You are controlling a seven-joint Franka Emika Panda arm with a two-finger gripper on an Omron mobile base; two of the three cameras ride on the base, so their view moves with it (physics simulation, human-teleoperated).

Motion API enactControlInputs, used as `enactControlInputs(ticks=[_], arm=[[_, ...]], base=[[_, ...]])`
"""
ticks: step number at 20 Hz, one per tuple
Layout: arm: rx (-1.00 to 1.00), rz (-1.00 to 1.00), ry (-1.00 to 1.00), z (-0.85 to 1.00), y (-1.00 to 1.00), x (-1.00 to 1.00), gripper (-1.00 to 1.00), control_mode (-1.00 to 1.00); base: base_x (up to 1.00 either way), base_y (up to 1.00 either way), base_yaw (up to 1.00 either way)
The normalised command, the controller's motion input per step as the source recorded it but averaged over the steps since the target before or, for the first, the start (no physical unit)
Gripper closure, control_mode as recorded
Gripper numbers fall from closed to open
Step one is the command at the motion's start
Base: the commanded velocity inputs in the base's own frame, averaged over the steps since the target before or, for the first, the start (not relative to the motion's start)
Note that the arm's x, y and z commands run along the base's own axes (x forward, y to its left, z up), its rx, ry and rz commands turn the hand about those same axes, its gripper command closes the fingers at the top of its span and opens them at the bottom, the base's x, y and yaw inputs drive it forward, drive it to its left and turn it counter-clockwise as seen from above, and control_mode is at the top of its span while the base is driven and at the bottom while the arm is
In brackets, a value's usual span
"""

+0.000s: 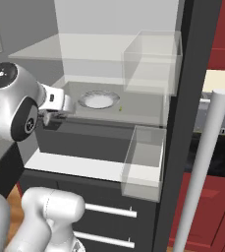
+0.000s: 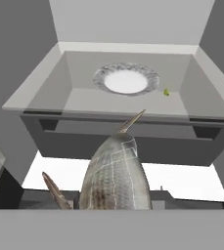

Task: Transport the fish from the fridge to the microwave and turn on the microwave.

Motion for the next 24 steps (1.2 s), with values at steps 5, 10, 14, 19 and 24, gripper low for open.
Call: enactControlInputs(ticks=[5,10,14,19,24], arm=[[0.00,0.00,-0.17,0.00,0.00,-0.57,1.00,-1.00],[0.00,0.00,-0.14,0.06,0.00,-0.49,1.00,-1.00],[0.00,0.00,-0.05,0.15,-0.02,-0.43,1.00,-1.00],[0.00,0.00,-0.05,0.21,-0.02,-0.38,1.00,-1.00],[0.00,0.00,0.00,0.10,-0.01,-0.25,1.00,-1.00]], base=[[0.00,0.00,0.00],[0.00,0.00,0.00],[0.00,0.00,0.00],[0.00,0.00,0.00],[0.00,0.00,0.00]])
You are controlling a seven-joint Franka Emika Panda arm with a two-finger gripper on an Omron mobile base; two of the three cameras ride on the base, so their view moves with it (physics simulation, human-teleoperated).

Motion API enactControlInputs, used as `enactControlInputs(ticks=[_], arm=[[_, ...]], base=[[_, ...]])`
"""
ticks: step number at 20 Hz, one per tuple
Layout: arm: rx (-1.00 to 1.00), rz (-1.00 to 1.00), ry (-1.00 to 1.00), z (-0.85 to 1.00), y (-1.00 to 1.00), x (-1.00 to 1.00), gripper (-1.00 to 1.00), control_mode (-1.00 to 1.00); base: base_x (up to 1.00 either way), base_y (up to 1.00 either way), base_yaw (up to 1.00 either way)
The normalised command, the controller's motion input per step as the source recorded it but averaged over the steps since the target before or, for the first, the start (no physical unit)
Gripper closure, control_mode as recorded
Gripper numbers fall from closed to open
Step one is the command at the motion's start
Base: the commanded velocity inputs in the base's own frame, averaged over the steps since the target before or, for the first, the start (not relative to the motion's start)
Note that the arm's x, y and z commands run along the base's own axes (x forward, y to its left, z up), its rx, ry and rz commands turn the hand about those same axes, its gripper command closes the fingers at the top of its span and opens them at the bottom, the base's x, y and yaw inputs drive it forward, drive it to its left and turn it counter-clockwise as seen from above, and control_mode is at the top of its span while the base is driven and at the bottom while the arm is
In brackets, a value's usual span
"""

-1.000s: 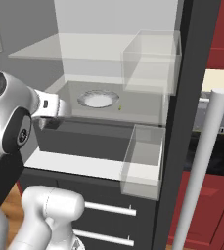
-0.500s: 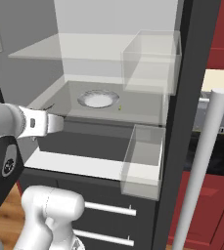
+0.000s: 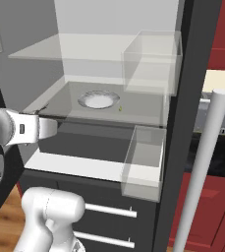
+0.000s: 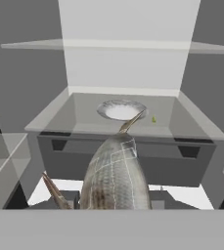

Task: Transport the fish from the fridge to the microwave and turn on the microwave.

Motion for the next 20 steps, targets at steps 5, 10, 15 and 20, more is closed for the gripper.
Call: enactControlInputs(ticks=[5,10,15,20], arm=[[0.00,0.00,0.00,0.00,-0.01,-0.13,1.00,-1.00],[0.00,0.00,0.00,0.00,0.00,0.00,1.00,-1.00],[0.00,0.00,0.00,0.00,0.00,-0.12,1.00,-1.00],[0.00,-0.01,-0.04,0.00,0.00,-0.60,1.00,-1.00]], base=[[0.00,0.00,0.00],[0.00,0.00,0.00],[0.00,0.00,0.00],[0.00,0.00,0.00]])
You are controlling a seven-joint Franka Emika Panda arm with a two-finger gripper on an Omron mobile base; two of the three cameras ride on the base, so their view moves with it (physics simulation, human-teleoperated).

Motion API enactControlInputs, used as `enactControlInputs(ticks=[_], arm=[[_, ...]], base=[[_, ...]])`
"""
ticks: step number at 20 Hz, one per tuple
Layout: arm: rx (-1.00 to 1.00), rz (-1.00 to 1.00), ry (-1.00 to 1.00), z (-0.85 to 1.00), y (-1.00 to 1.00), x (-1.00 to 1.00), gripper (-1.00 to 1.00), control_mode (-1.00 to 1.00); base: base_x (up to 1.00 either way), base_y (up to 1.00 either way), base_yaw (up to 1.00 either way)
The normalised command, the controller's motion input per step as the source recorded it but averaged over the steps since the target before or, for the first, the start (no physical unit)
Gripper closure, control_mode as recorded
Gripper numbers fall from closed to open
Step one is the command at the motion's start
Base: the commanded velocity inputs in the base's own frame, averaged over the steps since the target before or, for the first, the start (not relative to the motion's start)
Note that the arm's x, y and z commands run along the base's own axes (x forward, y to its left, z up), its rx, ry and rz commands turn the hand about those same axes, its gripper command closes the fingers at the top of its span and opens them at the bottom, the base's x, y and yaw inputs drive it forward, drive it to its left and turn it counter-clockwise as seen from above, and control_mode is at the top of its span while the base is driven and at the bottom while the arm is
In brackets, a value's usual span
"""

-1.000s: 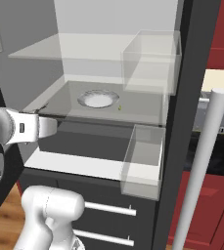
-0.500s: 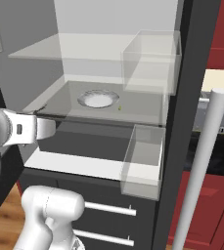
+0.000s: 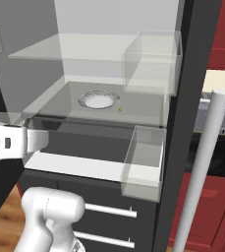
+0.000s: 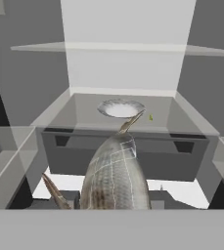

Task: Transport the fish from the fridge to the microwave and turn on the microwave.

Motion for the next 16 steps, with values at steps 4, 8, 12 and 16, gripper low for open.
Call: enactControlInputs(ticks=[4,8,12,16], arm=[[0.00,-0.05,0.00,0.00,0.00,-0.25,1.00,-1.00],[0.00,-0.02,0.00,0.00,0.00,-0.01,1.00,-1.00],[0.00,-0.01,0.00,0.00,-0.03,-0.12,1.00,-1.00],[0.00,0.00,0.00,0.00,-0.08,-0.09,1.00,-1.00]], base=[[0.00,0.00,0.00],[0.00,0.00,0.00],[0.00,0.00,0.00],[0.00,0.00,0.00]])
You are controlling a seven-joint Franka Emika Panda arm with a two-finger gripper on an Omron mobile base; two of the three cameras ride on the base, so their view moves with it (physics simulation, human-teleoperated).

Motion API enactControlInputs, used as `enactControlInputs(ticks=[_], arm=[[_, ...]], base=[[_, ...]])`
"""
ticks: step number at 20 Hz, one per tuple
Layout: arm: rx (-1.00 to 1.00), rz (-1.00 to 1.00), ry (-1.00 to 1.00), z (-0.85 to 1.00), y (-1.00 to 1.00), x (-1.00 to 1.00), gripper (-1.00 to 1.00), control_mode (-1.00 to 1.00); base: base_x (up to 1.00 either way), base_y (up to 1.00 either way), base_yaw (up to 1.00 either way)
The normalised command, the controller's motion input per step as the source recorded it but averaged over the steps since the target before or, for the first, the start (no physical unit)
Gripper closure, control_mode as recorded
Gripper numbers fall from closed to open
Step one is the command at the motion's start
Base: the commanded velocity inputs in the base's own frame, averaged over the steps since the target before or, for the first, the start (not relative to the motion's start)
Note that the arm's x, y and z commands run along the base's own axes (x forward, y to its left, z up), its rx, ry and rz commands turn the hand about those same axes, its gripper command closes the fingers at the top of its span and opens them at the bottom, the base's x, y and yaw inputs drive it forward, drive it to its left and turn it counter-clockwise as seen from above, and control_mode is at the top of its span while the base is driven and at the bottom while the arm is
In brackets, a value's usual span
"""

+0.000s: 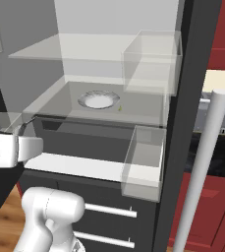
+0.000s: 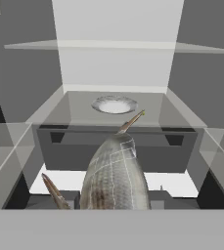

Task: Transport the fish from the fridge to the microwave and turn on the microwave.

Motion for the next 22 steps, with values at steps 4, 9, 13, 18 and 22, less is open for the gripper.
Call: enactControlInputs(ticks=[4,9,13,18,22], arm=[[0.00,0.00,0.00,0.00,-0.11,-0.17,1.00,-1.00],[0.00,0.00,0.00,0.00,-0.02,-0.12,1.00,-1.00],[0.00,0.00,0.00,0.00,0.00,-0.05,1.00,1.00],[0.00,0.00,0.00,0.00,0.00,0.00,1.00,1.00],[0.00,0.00,0.00,0.00,0.00,0.00,1.00,1.00]], base=[[0.00,0.00,0.00],[0.00,0.00,0.00],[-0.24,0.00,-0.02],[-0.37,0.00,-0.05],[-0.33,0.00,-0.08]])
